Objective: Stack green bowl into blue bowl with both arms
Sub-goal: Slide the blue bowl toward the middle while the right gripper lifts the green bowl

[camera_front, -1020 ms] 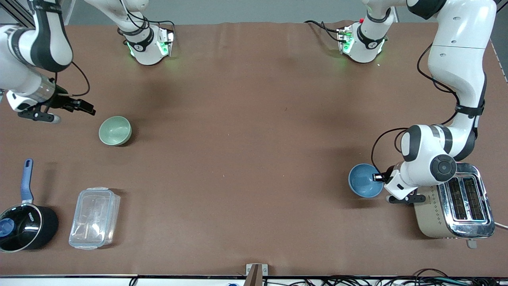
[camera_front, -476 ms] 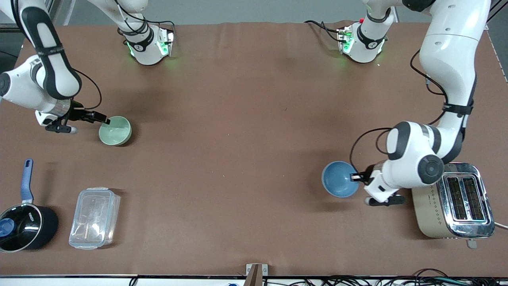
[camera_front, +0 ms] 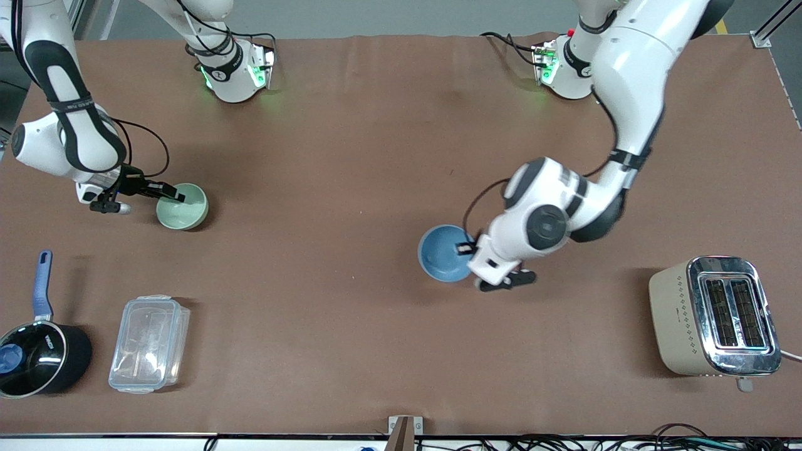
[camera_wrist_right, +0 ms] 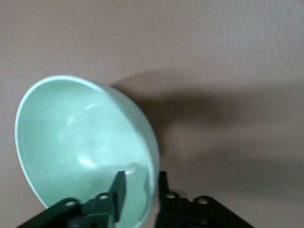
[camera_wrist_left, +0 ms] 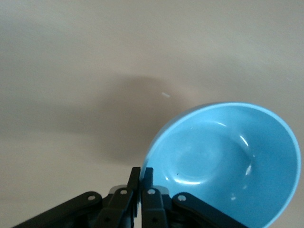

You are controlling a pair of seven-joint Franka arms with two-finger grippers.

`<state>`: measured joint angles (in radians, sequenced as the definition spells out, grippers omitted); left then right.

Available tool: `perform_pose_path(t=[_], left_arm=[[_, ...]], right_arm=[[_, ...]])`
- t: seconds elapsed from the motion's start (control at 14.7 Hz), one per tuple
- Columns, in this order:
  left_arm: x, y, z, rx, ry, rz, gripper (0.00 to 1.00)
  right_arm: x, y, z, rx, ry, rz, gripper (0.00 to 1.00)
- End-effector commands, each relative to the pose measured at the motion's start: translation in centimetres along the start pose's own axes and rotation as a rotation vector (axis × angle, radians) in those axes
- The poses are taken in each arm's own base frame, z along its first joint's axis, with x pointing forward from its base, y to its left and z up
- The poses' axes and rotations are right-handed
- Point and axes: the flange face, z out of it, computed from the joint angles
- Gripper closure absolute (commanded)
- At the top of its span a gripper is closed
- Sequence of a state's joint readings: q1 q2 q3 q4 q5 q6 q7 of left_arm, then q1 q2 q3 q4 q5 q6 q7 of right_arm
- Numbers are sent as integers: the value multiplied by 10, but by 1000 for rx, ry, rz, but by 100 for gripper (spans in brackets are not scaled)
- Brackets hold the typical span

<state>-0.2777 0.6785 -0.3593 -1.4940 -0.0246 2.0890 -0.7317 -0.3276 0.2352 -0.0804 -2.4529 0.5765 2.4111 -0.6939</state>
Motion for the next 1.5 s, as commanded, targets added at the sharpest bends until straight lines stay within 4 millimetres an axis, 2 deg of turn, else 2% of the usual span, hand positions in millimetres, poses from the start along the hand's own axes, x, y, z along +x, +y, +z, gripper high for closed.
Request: perform_pose_path(t=[0.0,0.14,0.27,0.34,0.41,0.48,0.54,0.61,0.75,0.82,0.88,1.02,1.09,1.22,1.29,1.43], left_arm=[[-29,46,34,-42,29,-15,100],[-53,76,67,-79,53,-14,100],[-63,87,90,-93,57,-5,99],[-73,93,98,-87,53,13,96],[-73,94,102,-80,60,13,96],[-75,94,104,-78,59,12,90],[-75,94,104,-78,59,12,82],[-74,94,102,-78,61,12,63],[-73,94,96,-83,69,12,11],[-69,92,86,-86,82,13,0],[-65,93,64,-94,111,22,0],[-42,75,13,-81,195,27,0],[-26,57,-26,-68,240,20,0],[-9,24,-87,-26,292,30,0],[1,3,-110,3,304,46,0],[14,-36,-162,38,327,83,0]], right_arm=[[6,0,-10,25,33,1,99],[14,-6,-17,27,42,-10,100],[19,-19,-32,69,26,-29,100],[21,-26,-42,87,25,-37,100],[22,-33,-52,89,36,-30,100],[24,-46,-62,86,52,-18,100],[26,-68,-68,79,56,-9,100],[28,-93,-74,76,56,0,100],[27,-141,-79,81,41,42,100],[26,-168,-76,77,31,53,100],[24,-193,-73,75,20,73,100],[18,-242,-58,63,-8,85,100],[16,-265,-52,57,-17,99,100],[15,-319,-49,55,-4,140,100],[18,-347,-52,62,5,154,100],[18,-392,-33,51,-20,199,100]])
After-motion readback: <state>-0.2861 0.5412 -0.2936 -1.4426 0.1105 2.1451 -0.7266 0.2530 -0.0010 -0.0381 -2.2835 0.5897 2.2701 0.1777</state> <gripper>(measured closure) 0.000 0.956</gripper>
